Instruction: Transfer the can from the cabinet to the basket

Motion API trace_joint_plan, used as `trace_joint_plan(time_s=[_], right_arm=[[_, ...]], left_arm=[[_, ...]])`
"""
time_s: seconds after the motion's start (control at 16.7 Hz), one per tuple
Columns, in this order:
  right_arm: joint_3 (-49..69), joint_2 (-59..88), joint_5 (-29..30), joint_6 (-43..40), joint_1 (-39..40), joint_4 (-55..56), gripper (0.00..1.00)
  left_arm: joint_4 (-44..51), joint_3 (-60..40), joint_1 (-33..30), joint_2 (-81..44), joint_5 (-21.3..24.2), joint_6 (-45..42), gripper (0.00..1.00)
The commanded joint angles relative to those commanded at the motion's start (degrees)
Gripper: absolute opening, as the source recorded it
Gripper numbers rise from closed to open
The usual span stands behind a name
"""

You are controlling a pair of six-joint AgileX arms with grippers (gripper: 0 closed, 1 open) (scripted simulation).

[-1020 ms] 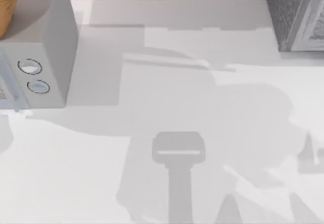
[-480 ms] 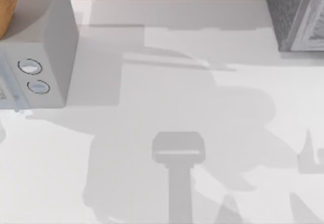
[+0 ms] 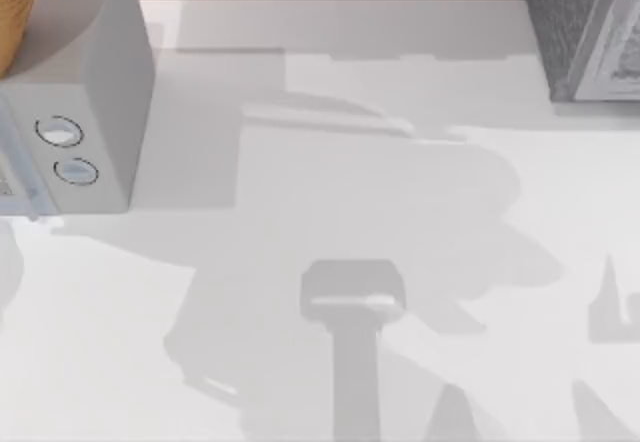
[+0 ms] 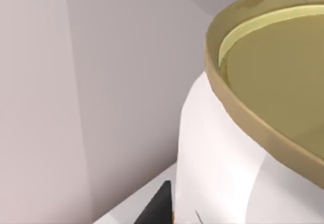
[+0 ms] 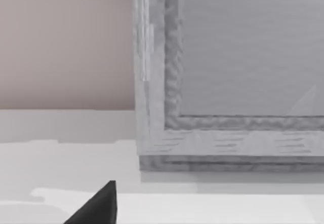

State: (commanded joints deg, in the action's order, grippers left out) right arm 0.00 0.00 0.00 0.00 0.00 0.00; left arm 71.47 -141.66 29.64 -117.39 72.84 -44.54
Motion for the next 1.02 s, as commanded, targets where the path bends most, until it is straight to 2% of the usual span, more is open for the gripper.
trace_joint_plan(time_s=[0.18, 0.36, 0.72, 1.02], right_arm=[[0.0, 0.0, 0.0, 0.0, 0.0, 0.0, 1.00], [0.0, 0.0, 0.0, 0.0, 0.0, 0.0, 1.00], [0.0, 0.0, 0.0, 0.0, 0.0, 0.0, 1.00], [0.0, 0.0, 0.0, 0.0, 0.0, 0.0, 1.00]], left_arm=[[-12.6, 11.5, -2.1, 4.5, -1.4, 4.6, 0.00], [-20.6, 19.2, -3.7, 7.9, -2.4, 8.3, 0.00], [-23.1, 21.7, -4.3, 9.0, -2.8, 9.8, 0.00], [-23.1, 21.7, -4.3, 9.0, -2.8, 9.8, 0.38]])
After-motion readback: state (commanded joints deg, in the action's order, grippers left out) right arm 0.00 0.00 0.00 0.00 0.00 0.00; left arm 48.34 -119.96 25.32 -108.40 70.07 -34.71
